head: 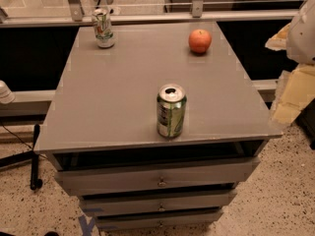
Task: Move apple near green can
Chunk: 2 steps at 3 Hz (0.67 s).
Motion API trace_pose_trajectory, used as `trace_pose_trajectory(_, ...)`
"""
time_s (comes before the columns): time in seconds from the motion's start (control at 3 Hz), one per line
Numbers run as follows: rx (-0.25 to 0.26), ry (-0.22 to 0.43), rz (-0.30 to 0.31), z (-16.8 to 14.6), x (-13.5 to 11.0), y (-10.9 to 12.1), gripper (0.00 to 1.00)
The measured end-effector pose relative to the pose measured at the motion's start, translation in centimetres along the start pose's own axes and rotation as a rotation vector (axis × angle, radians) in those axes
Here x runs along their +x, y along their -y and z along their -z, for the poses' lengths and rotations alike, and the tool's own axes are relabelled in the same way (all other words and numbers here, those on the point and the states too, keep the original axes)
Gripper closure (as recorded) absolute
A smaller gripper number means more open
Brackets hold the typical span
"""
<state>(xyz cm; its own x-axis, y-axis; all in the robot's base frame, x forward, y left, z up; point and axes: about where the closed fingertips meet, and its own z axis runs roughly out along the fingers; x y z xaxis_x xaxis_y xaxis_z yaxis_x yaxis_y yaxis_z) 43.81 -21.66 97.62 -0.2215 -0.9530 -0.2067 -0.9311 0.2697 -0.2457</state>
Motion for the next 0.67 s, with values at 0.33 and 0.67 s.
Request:
trace_pose_trajectory(0.33, 0.000, 0.000, 0.000, 0.0, 0.0, 0.0, 0.00)
trace_pose_trajectory(0.67, 0.036, 0.075, -0.018, -1.0, -0.6, 3.4, 0.00)
